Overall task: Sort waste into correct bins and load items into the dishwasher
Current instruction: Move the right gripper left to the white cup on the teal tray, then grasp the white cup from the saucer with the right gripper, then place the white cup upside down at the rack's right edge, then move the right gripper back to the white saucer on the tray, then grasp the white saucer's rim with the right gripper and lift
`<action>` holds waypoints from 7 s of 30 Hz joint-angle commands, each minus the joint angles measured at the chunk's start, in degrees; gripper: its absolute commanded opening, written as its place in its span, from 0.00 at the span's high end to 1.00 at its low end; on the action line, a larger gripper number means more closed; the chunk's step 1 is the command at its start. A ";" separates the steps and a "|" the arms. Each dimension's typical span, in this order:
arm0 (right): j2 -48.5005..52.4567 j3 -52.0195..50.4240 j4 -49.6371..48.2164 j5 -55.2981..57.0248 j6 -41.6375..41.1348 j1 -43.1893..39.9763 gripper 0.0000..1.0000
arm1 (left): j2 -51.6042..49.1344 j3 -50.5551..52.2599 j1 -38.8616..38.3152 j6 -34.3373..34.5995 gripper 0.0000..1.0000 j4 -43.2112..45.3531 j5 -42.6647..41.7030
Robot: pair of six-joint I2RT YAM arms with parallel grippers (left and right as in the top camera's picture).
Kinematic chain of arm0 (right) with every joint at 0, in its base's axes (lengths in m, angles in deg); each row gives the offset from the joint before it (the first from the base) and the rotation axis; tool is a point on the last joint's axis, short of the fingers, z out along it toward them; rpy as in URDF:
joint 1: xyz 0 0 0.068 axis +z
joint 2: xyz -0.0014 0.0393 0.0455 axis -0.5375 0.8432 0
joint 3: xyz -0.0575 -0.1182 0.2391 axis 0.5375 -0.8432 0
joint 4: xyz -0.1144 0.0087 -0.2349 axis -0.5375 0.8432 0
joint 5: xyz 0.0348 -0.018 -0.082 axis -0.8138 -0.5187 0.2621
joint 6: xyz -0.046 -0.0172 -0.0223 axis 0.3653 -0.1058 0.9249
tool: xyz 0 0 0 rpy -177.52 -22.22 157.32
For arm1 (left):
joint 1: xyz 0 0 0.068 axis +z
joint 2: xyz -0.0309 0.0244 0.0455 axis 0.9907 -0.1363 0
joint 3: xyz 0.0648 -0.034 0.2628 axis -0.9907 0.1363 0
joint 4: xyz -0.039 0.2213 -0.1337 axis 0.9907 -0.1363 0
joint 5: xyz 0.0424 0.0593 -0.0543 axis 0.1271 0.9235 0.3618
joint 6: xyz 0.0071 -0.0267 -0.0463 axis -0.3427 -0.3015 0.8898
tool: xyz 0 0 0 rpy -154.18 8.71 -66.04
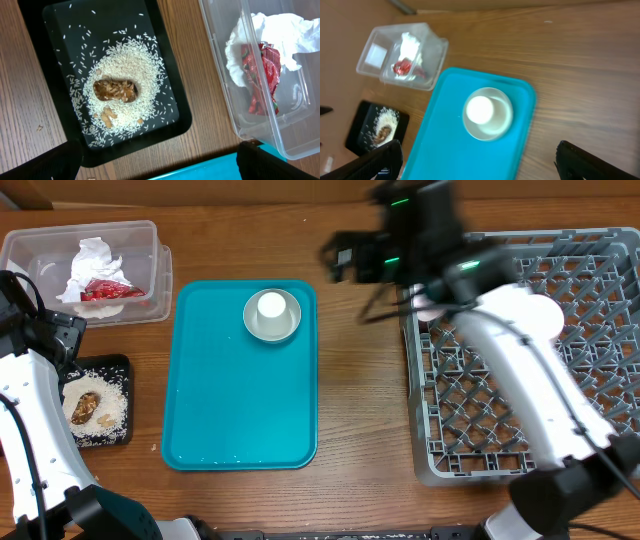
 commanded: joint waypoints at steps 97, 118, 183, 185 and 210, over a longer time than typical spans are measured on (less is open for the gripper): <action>11.65 4.63 11.41 28.87 -3.15 -54.42 0.50 | -0.39 -0.09 -0.13 0.72 0.00 0.07 0.81; 6.84 4.68 14.95 18.93 -3.39 -54.21 0.21 | -0.39 -0.09 -0.13 0.74 0.00 0.07 0.81; 33.57 4.50 -9.66 22.23 7.78 22.49 0.66 | -0.39 -0.09 -0.13 0.72 0.00 0.04 0.81; 34.34 4.37 -8.98 22.03 7.50 22.49 0.66 | -0.39 -0.09 -0.13 0.72 0.00 0.04 0.81; 12.83 33.81 27.67 28.96 1.01 15.63 0.96 | -0.39 -0.09 -0.13 0.72 0.00 0.07 0.81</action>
